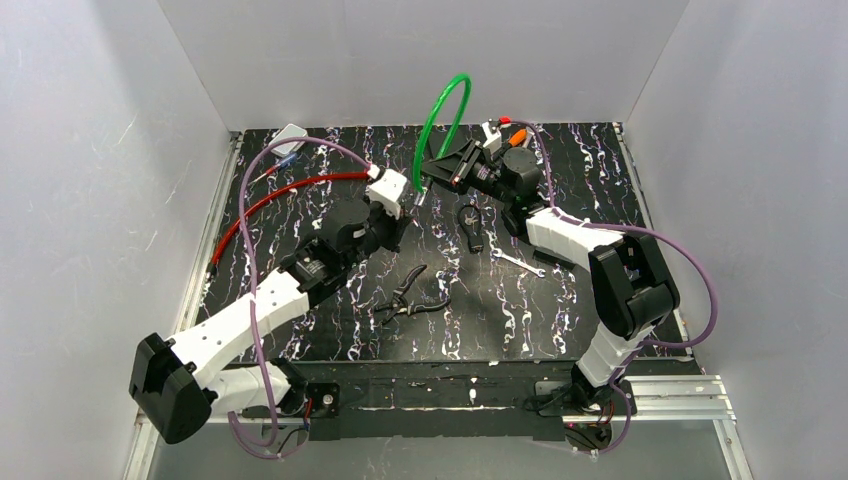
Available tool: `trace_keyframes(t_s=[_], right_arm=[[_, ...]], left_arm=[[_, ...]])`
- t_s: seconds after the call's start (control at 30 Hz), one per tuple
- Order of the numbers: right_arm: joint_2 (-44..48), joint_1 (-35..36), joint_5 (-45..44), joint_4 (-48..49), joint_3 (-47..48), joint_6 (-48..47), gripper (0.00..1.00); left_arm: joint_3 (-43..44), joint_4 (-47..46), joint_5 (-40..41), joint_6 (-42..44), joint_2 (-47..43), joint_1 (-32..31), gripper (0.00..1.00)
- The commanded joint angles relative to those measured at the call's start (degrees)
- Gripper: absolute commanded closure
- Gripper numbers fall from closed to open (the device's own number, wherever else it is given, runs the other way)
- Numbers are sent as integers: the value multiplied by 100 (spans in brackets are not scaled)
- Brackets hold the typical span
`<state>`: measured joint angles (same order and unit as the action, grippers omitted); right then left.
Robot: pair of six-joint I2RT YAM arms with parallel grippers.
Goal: Lock with the key
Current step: Lock the lock.
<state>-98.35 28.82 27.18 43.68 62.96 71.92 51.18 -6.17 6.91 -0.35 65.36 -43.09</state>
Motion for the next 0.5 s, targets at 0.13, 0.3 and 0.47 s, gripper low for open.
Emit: trace_keyframes(t_s=[0.13, 0.3, 0.47], right_arm=[[144, 17, 133, 921, 20, 234, 99], [155, 19, 140, 968, 8, 247, 99], [162, 19, 139, 1048, -1, 259, 99]], left_arm=[[433, 579, -1725, -1467, 27, 702, 100], [476, 548, -2406, -1911, 88, 772, 100], [493, 582, -2702, -2540, 205, 976, 100]])
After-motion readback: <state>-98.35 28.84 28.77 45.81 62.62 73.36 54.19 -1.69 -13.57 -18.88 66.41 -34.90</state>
